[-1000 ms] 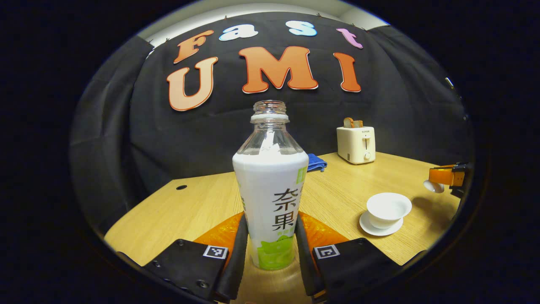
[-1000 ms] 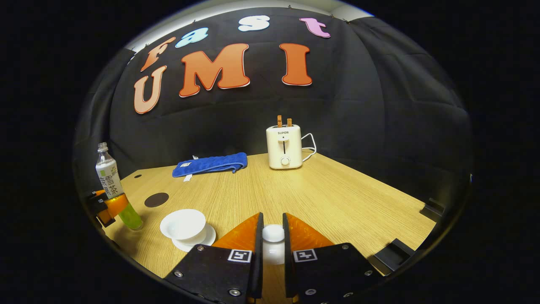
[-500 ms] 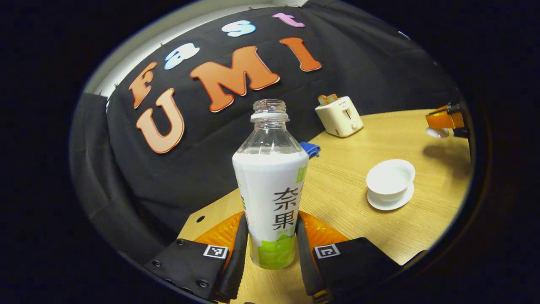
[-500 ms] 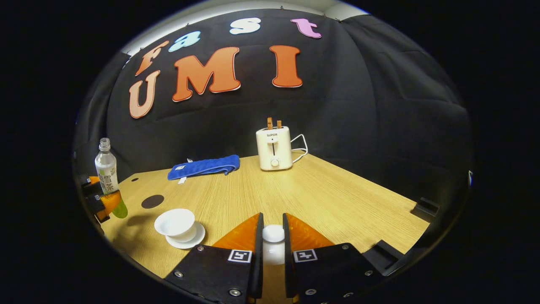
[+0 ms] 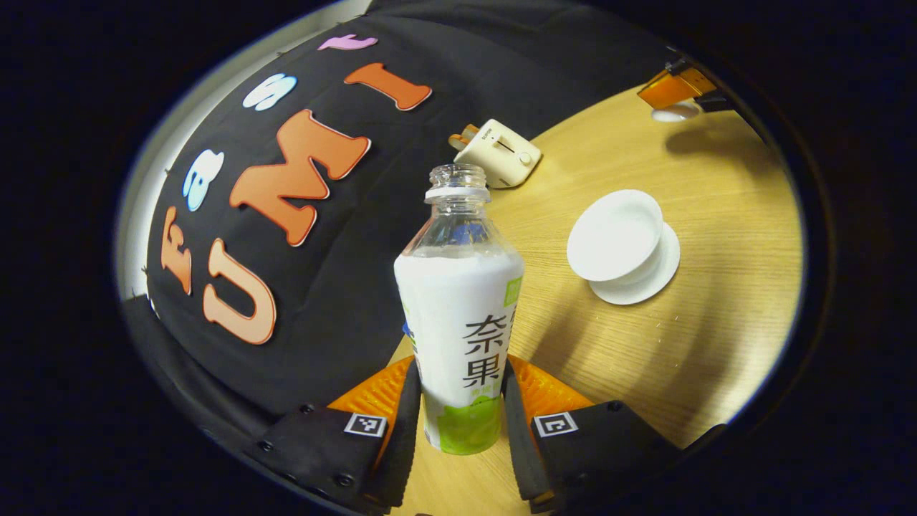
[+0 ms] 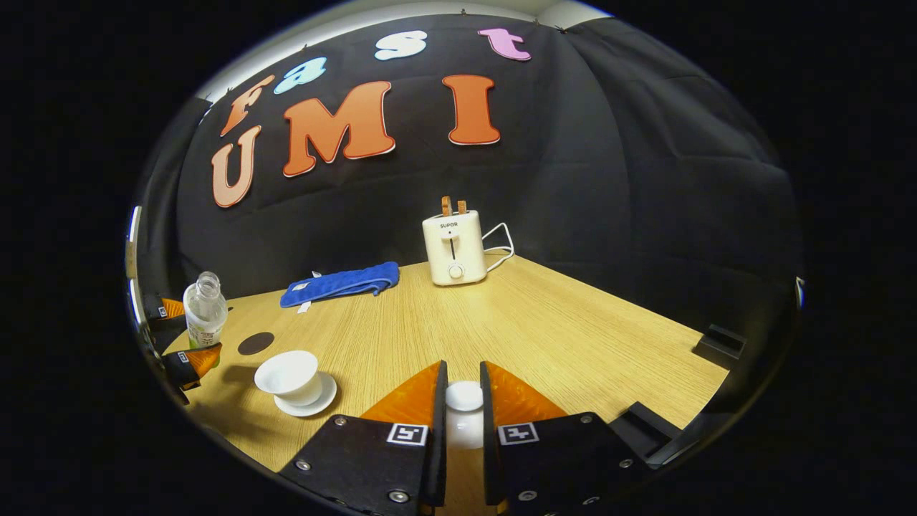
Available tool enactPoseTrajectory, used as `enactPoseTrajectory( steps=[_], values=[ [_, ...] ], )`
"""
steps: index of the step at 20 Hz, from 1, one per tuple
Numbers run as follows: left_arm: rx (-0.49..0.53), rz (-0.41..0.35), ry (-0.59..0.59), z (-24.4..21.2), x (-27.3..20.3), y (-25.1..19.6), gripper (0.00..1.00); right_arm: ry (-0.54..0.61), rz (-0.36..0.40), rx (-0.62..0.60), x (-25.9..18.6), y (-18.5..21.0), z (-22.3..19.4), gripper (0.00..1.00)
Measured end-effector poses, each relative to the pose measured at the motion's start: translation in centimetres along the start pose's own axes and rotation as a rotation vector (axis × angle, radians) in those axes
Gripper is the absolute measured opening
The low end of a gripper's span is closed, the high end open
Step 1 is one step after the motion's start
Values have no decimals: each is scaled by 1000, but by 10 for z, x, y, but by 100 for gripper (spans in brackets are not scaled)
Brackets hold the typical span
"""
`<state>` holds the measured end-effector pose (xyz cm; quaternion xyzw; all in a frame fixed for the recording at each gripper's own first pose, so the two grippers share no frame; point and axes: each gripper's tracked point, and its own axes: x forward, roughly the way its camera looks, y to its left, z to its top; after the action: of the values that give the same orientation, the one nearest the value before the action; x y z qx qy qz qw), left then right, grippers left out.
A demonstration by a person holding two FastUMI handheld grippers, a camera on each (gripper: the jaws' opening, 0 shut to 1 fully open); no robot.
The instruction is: Open the teacup lid with one hand, grasp the water bottle and pour water into the teacup with the other hand; after pouring, place the water bottle on the coaster and then close the teacup lid.
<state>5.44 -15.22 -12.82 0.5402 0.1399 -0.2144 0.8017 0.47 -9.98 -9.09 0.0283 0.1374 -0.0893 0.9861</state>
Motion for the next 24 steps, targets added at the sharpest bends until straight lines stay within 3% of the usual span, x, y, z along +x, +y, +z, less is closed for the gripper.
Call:
enactPoseTrajectory(
  steps=[2, 11, 18, 19, 22, 24],
  values=[
    [81, 1, 6, 1, 6, 4, 58, 8, -3, 4, 1, -1, -4, 21],
    [458, -1, 13, 16, 19, 15, 62, 12, 0, -3, 0, 2, -5, 21],
    [651, -29, 41, 19, 20, 20, 60, 16, 3, -4, 0, 3, -7, 22],
    [679, -38, 54, 17, 24, 21, 58, 16, 4, -3, 0, 3, -7, 17],
    [750, -56, 86, 11, 27, 22, 62, 21, 8, -3, 0, 4, -8, 22],
    [796, -66, 92, 12, 25, 21, 58, 26, 9, -6, 1, 4, -10, 22]
  ],
)
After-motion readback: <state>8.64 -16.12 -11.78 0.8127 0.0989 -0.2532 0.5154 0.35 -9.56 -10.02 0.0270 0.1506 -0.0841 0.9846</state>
